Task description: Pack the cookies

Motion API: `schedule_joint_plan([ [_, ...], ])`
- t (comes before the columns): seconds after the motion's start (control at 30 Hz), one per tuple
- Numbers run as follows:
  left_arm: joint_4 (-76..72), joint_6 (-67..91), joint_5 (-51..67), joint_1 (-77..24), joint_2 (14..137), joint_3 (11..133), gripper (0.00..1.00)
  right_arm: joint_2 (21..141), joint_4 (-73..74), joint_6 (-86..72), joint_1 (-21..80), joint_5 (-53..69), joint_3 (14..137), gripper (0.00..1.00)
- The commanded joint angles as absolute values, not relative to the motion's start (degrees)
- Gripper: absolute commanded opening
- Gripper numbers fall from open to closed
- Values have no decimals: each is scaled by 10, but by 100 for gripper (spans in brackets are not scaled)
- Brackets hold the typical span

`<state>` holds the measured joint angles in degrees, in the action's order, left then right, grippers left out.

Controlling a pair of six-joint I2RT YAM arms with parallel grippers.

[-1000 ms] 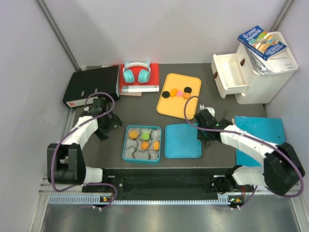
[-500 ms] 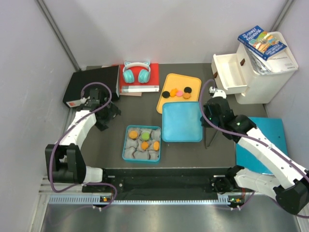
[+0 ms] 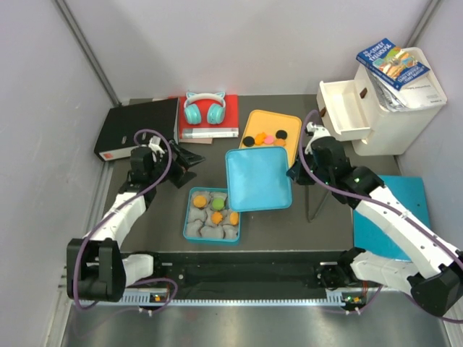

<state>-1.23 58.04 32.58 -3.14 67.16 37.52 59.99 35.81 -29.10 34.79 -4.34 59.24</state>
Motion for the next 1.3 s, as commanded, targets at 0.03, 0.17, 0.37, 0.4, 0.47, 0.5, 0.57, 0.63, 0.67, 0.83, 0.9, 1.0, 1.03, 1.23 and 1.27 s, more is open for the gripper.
schedule_joint_plan([
  [0.03,-339,680,480,-63,678,364,99,619,318,-297,352,-9,651,0],
  [0.17,-352,665,476,-79,669,371,99,638,324,-298,351,-2,668,0],
  [0.37,-304,604,459,-125,659,393,99,660,323,-296,351,10,686,0],
  [0.4,-295,596,455,-137,658,400,98,662,323,-296,352,11,689,0],
  [0.47,-273,577,447,-145,659,407,97,664,316,-295,352,18,692,0],
  [0.5,-272,575,448,-150,660,408,96,665,314,-296,351,21,693,0],
  [0.57,-270,570,448,-154,665,408,90,668,310,-296,351,32,696,0],
  [0.63,-269,570,447,-155,671,407,84,670,310,-295,352,38,700,0],
  [0.67,-269,570,446,-155,672,405,80,670,310,-296,351,42,700,0],
  [0.83,-259,559,440,-155,674,408,50,662,313,-294,352,38,695,0],
  [0.9,-244,552,436,-155,673,412,48,659,316,-294,352,36,693,0],
  [1.0,-234,545,435,-155,676,419,40,653,318,-291,352,35,691,2],
  [1.03,-232,542,433,-155,677,421,37,650,319,-289,351,34,690,5],
  [1.23,-196,520,423,-155,679,445,36,635,330,-285,352,11,691,50],
  [1.27,-188,516,422,-155,680,458,36,628,335,-283,352,2,689,54],
])
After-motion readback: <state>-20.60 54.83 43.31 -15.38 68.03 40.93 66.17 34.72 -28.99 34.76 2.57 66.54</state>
